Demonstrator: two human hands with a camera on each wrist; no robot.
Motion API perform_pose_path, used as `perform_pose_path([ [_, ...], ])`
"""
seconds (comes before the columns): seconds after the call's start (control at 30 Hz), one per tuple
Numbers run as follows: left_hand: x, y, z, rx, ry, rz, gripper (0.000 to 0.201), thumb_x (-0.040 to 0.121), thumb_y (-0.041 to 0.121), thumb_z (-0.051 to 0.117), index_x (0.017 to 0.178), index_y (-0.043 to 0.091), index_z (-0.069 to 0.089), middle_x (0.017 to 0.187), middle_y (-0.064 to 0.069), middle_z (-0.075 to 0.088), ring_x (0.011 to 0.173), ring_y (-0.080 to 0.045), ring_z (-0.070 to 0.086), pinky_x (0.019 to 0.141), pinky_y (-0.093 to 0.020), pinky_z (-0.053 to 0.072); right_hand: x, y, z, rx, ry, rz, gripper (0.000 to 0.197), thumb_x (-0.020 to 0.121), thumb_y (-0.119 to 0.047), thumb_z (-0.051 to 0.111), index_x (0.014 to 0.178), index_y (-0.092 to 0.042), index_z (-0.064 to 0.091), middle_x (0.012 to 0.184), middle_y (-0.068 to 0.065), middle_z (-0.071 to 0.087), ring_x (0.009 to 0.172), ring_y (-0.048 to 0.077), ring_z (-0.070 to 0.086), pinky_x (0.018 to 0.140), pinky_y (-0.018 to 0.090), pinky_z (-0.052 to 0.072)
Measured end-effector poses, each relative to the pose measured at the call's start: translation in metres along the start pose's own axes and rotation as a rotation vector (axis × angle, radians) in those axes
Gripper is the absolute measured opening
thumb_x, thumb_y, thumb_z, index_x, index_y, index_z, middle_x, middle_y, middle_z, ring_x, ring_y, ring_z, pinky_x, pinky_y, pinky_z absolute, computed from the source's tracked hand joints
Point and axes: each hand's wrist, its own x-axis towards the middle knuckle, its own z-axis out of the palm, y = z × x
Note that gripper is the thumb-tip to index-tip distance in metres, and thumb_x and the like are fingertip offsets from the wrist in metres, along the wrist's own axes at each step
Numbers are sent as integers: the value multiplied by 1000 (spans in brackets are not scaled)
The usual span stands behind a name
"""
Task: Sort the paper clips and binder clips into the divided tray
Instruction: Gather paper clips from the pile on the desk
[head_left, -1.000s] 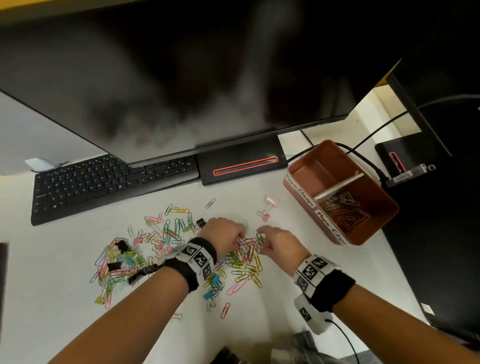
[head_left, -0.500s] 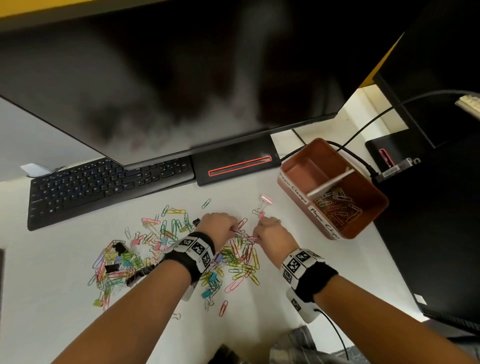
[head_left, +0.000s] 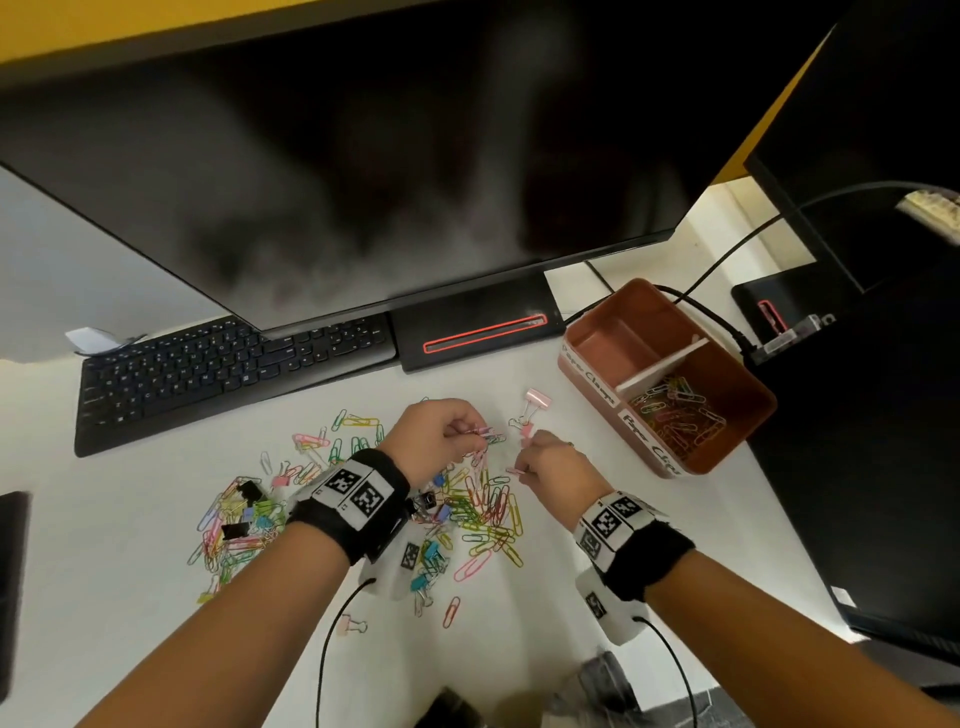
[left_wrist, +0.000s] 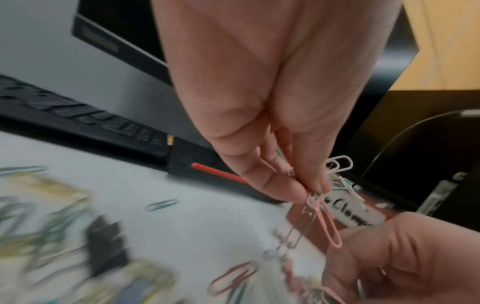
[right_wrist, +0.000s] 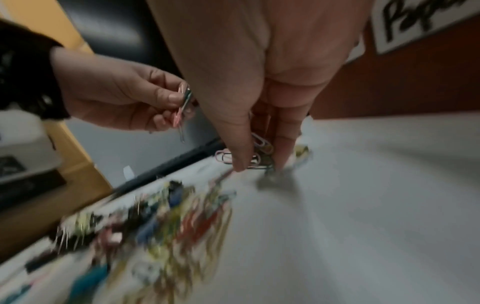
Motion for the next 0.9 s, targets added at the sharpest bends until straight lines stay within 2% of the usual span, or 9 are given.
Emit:
perform_pose_path([
  [0.13, 8, 58, 2, -103, 3, 156, 11, 80, 15, 70, 80, 24, 64, 75, 5, 67, 65, -8, 63, 67, -26, 55, -32, 15, -50, 136, 213, 23, 16, 87, -15, 60, 99, -8, 68, 100, 11, 66, 90, 27, 63, 83, 34, 50],
  [0.23, 23, 109, 17, -225, -3, 256, 19, 80, 10, 70, 76, 27, 62, 70, 7, 66, 61, -9, 64, 61, -27, 56, -64, 42, -92, 141, 393, 128, 10, 85, -19, 64, 93, -14, 69, 89, 2, 66, 83, 23, 64, 76, 28, 49],
  [0.37, 46, 158, 60, -311, -1, 259, 16, 78, 9, 71, 78, 21, 62, 74, -1, 67, 58, -13, 64, 60, -26, 55, -82, 71, -127, 213, 490, 291, 22, 87, -12, 60, 110, -13, 63, 102, 8, 68, 89, 20, 63, 84, 31, 50],
  [0.43, 54, 166, 82, -299, -20, 180, 13, 78, 9, 71, 89, 15, 65, 82, -4, 68, 66, -17, 65, 69, -34, 58, -78, 82, -129, 245, 469, 358, 29, 89, -12, 56, 118, -10, 58, 109, 14, 66, 99, 27, 62, 91, 36, 49],
  [0.5, 59, 163, 97, -204, -70, 139, 25, 79, 11, 71, 103, 9, 66, 96, -7, 69, 83, -19, 66, 84, -39, 56, -73, 88, -125, 257, 454, 345, 31, 90, -7, 51, 122, -6, 55, 115, 17, 63, 106, 33, 59, 94, 40, 47],
  [0.6, 51, 149, 89, -99, -14, 190, 28, 82, 13, 67, 110, 14, 66, 105, 4, 67, 95, -8, 60, 93, -26, 48, -71, 89, -120, 227, 469, 300, 32, 90, -5, 47, 121, -8, 54, 117, 13, 61, 110, 29, 57, 96, 37, 46],
  [0.73, 23, 100, 48, -149, 207, 152, 19, 83, 12, 66, 99, 23, 65, 94, 8, 65, 85, -7, 62, 79, -15, 47, -63, 65, -105, 236, 551, 50, 21, 86, -7, 53, 105, -11, 62, 102, 9, 64, 91, 23, 62, 86, 34, 51],
  [0.83, -3, 45, 29, -33, 271, 0, 23, 81, 17, 69, 100, 22, 58, 92, 3, 62, 76, -6, 61, 62, -14, 44, -44, 45, -72, 210, 309, -132, 30, 83, 0, 54, 107, -14, 64, 104, 7, 65, 93, 22, 62, 90, 34, 49],
  [0.9, -17, 13, 30, 94, 226, -102, 29, 80, 24, 70, 104, 21, 55, 96, 1, 59, 79, -9, 59, 65, -19, 46, -29, 39, -46, 128, 128, -132, 38, 83, 1, 52, 113, -21, 61, 112, 4, 61, 104, 20, 59, 95, 34, 47],
])
